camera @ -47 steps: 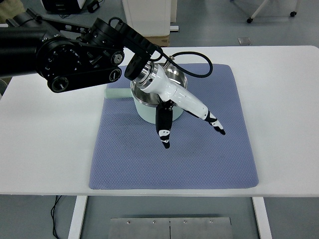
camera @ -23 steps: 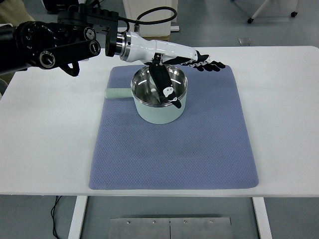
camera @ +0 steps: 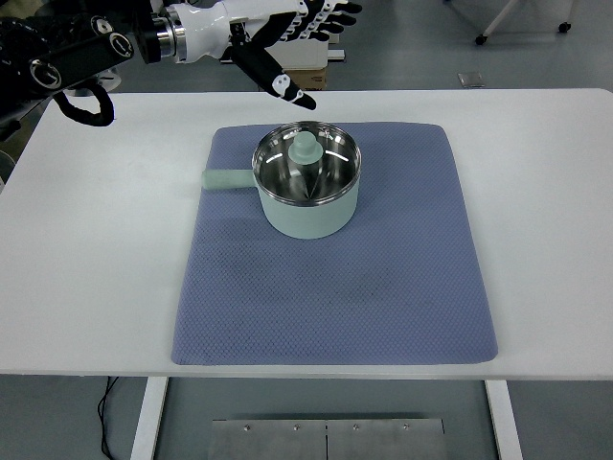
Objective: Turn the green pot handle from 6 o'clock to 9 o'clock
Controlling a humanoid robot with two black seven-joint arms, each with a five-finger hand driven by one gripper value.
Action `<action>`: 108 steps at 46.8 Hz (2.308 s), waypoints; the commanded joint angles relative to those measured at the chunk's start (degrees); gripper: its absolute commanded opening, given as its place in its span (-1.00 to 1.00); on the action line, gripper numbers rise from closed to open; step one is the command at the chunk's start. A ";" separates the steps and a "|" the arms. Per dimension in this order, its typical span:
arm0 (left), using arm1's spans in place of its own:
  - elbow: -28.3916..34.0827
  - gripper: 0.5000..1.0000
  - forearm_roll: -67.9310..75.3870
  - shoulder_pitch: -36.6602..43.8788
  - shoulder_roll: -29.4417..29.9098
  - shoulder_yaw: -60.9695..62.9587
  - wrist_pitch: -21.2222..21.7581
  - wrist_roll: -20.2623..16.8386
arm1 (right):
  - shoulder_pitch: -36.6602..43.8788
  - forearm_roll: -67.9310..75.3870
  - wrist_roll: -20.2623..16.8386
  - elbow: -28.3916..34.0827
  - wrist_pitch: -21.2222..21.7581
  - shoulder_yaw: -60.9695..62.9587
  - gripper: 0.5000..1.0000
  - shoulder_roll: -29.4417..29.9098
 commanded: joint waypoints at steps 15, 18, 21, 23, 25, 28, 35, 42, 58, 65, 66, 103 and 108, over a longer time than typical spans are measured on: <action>3.87 1.00 -12.49 9.37 4.38 -12.12 2.40 -0.13 | 0.00 0.00 0.00 0.00 0.00 0.00 1.00 0.00; 5.62 1.00 -13.20 11.83 4.12 -14.68 3.54 -0.13 | 0.00 0.00 0.00 0.00 0.00 0.00 1.00 0.00; 7.47 1.00 -13.81 14.47 3.77 -16.70 4.25 -0.13 | 0.00 0.00 0.00 0.00 0.00 0.00 1.00 0.00; 8.70 1.00 -14.69 16.23 3.68 -18.37 4.43 -0.13 | 0.00 0.00 0.00 0.00 0.00 0.00 1.00 0.00; 9.67 1.00 -15.74 17.81 3.59 -19.86 4.43 -0.13 | 0.00 0.00 0.00 0.00 0.00 0.00 1.00 0.00; 10.64 1.00 -17.33 19.83 3.50 -21.62 4.43 -0.13 | 0.00 0.00 0.00 0.00 0.00 0.00 1.00 0.00; 10.99 1.00 -22.07 23.53 3.42 -26.37 5.48 4.54 | 0.00 0.00 0.00 0.00 0.00 0.00 1.00 0.00; 10.99 1.00 -22.96 26.43 1.84 -29.97 7.68 4.64 | 0.00 0.00 0.00 0.00 0.00 0.00 1.00 0.00; 10.99 1.00 -22.96 34.95 -0.62 -42.37 9.61 4.64 | 0.00 0.00 0.00 0.00 0.00 0.00 1.00 0.00; 10.99 1.00 -22.96 37.85 -0.89 -44.47 10.05 4.64 | 0.00 0.00 0.00 0.00 0.00 0.00 1.00 0.00; 10.99 1.00 -22.96 38.03 -0.98 -44.74 10.14 4.64 | 0.00 0.00 0.00 0.00 0.00 0.00 1.00 0.00; 10.99 1.00 -27.44 42.95 -5.99 -50.81 11.02 4.90 | 0.00 0.09 0.00 0.00 0.00 0.09 1.00 0.00; 10.99 1.00 -28.67 43.48 -6.51 -50.81 11.11 4.99 | 0.00 0.09 -0.08 0.00 0.00 0.00 1.00 0.00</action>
